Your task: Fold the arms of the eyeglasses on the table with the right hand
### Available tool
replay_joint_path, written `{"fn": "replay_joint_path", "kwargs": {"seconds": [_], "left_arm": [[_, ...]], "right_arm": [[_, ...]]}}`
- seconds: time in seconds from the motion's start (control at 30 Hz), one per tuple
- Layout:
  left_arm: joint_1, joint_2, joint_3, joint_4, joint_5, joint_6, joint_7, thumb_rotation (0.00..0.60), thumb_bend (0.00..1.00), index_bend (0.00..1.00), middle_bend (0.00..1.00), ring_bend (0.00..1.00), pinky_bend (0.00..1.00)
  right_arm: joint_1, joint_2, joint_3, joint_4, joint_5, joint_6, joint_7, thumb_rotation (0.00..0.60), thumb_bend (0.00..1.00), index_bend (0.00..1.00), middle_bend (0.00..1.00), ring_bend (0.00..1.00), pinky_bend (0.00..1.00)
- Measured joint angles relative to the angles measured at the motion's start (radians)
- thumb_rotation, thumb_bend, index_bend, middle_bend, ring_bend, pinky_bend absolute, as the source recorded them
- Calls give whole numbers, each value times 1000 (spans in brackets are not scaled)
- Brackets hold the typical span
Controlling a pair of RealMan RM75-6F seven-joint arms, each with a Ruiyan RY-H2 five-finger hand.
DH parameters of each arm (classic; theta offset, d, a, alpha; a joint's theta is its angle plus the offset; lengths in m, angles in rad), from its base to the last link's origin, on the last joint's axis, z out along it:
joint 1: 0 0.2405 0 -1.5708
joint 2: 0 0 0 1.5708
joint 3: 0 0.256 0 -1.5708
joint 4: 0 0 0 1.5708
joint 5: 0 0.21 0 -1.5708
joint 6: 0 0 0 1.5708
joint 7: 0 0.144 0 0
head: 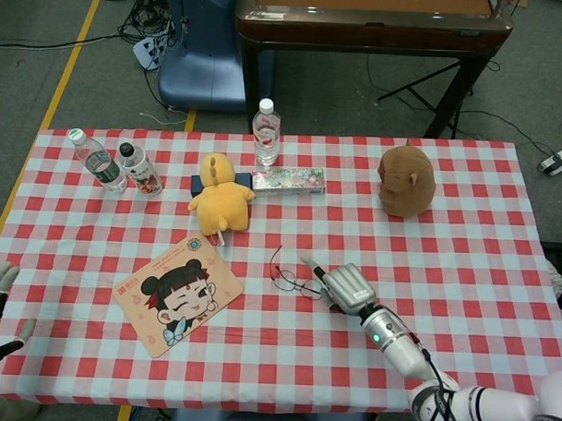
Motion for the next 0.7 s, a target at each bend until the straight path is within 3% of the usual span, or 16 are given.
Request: {"fn": "replay_joint_path", "kwargs": {"seconds": [0.17,0.47,0.7], "left_arm": [[5,8,0,-7,-2,5,2,600,357,0,0,0,0],[9,9,3,-10,1,7,1,600,357,0,0,0,0],[10,11,2,-8,3,9,-7,600,357,0,0,0,0]], "right_arm": [[2,54,-6,-72,-73,22,33,600,579,0,974,1000,887],[8,120,-72,-206,-162,16,0,600,578,0,974,1000,887],[39,77,-36,-192,-121,1,-86,600,579,0,974,1000,887]]}}
